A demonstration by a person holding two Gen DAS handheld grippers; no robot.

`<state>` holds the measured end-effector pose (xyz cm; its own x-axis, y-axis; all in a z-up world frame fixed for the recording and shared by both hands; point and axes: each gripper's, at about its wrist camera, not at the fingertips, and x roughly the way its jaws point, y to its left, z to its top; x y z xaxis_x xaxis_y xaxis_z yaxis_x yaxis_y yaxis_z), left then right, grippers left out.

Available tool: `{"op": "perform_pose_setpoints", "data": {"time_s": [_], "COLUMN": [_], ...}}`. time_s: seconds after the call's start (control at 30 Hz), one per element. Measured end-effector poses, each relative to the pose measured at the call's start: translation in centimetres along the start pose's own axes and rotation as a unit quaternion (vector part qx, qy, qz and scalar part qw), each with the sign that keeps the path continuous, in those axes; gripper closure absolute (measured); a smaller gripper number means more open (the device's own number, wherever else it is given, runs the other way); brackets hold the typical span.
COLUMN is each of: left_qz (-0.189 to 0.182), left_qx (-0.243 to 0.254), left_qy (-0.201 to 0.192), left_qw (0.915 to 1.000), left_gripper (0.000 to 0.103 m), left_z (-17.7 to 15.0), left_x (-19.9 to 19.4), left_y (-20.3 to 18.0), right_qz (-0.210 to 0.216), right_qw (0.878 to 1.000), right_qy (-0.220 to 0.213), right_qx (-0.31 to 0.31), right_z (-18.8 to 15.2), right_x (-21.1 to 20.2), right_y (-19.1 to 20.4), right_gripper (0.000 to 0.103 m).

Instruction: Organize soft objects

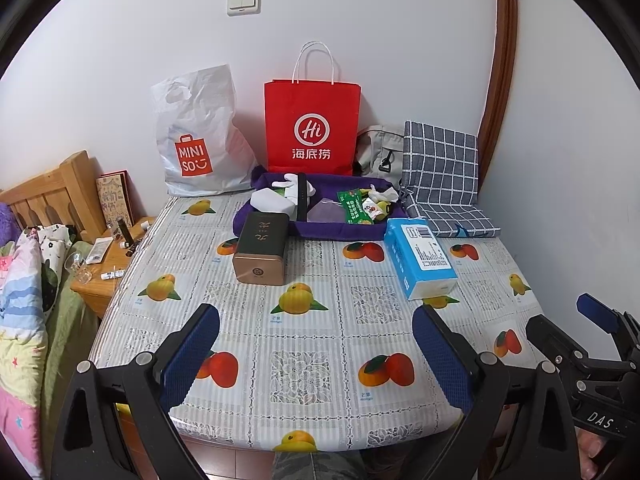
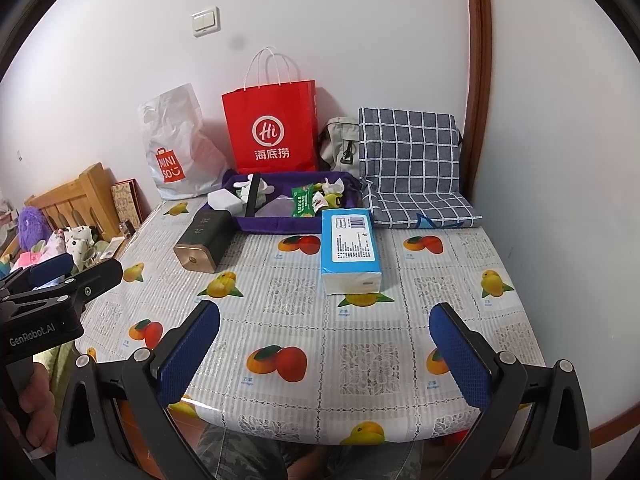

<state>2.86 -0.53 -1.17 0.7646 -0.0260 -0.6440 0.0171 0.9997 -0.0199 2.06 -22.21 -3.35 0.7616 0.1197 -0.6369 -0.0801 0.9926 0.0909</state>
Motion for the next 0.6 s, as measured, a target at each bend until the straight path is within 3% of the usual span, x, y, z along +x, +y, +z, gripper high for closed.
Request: {"op": "perform_pose_setpoints", "data": {"time_s": [0.6], "left_qz": [0.001], "left_qx": [0.006], "left_qy": [-0.003], "left_qw": [1.0], "left_gripper": [0.005], "left_z": [0.34], "left_x": [0.01], "left_y": [-0.27], "right_qz": [0.002], "right_qw": [1.0], "right_qy": [-0.003], "right_qx": [-0.005], "right_z": [0.24], "right_x": [-0.16], "right_y": [-0.13], "right_gripper": [0.0]}}
